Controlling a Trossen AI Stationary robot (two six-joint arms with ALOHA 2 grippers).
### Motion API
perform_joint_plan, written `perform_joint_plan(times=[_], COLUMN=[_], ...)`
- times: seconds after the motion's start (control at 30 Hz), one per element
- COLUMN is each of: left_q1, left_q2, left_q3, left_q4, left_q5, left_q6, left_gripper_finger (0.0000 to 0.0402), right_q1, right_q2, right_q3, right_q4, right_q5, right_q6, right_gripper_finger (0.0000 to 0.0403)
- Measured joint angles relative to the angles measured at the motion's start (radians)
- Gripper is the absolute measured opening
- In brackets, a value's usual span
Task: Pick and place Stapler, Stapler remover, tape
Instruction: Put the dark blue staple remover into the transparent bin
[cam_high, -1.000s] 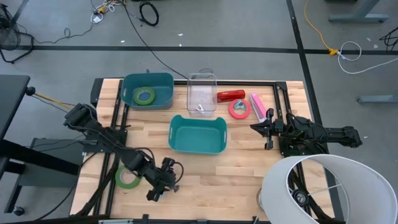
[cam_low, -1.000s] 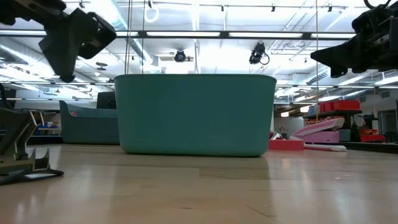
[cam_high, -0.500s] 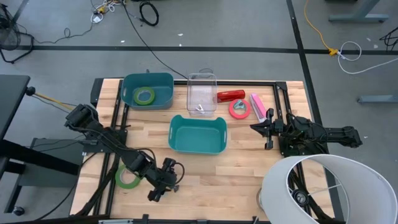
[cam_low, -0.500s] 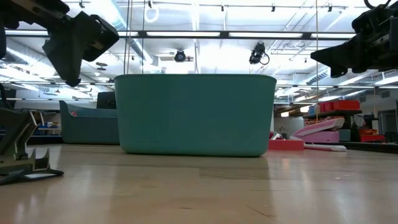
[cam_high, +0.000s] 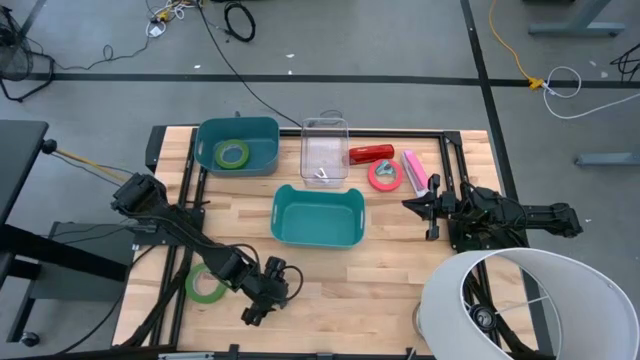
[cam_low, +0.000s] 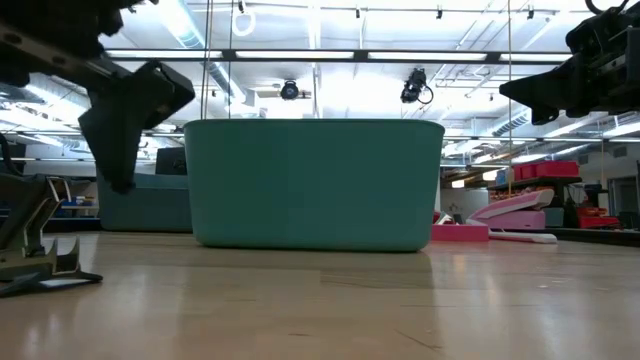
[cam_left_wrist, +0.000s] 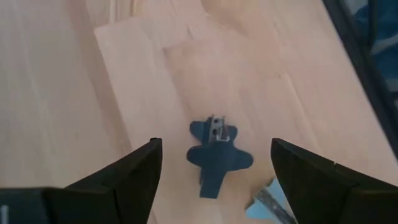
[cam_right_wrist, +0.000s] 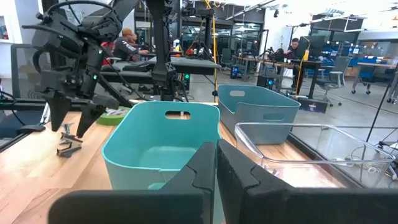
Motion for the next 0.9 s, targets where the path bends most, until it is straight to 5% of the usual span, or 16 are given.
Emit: perform_joint_plan(times=[0.9], left_q1=[0.037], left_q2=[0.041], left_q3=[-0.013], left_q4=[0.013], left_q5=[0.085], left_q6=[0.118], left_gripper_finger=[0.0298], right_q1=[0.0], right_q2=[0.0], right_q3=[0.0], right_q4=[0.0], right_q5=[0.0], right_q6=[0.0], right_gripper_finger=[0.0018])
